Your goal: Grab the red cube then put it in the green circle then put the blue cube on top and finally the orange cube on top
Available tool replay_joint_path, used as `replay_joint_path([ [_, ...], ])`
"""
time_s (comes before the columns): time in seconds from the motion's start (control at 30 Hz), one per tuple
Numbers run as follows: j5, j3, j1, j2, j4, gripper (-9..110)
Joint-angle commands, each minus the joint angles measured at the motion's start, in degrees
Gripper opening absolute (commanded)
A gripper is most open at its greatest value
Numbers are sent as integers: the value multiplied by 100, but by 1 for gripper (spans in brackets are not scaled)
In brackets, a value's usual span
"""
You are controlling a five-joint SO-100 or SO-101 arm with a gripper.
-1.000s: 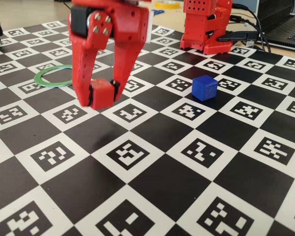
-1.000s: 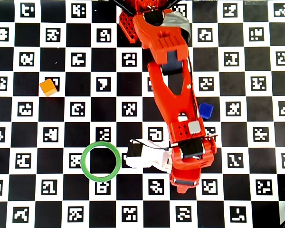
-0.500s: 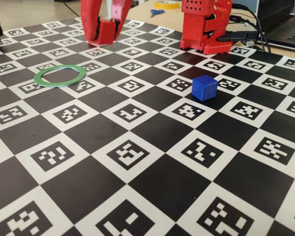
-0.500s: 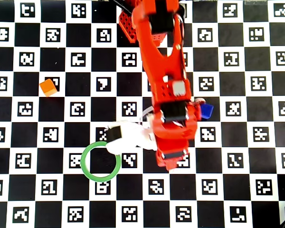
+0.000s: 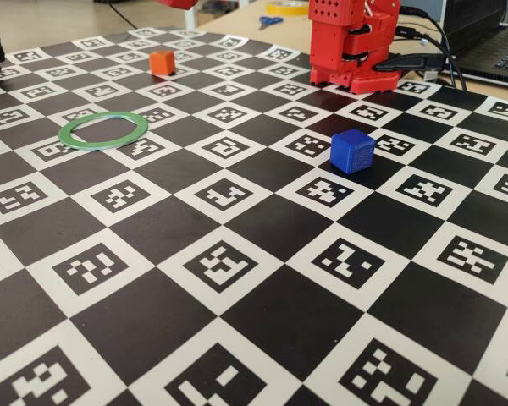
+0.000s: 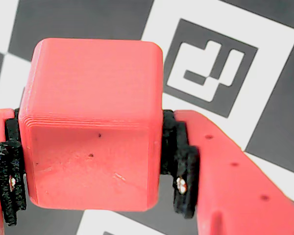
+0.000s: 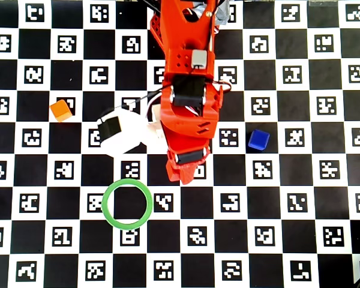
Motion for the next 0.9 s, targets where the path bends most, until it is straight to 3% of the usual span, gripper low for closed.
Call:
replay_joint_path([
  [0.0,-185,26,132,633,-35,1],
  [0.3,-439,-123,492,352,-211,1],
  [0.87,-475,-2399,1169,-2162,9,1],
])
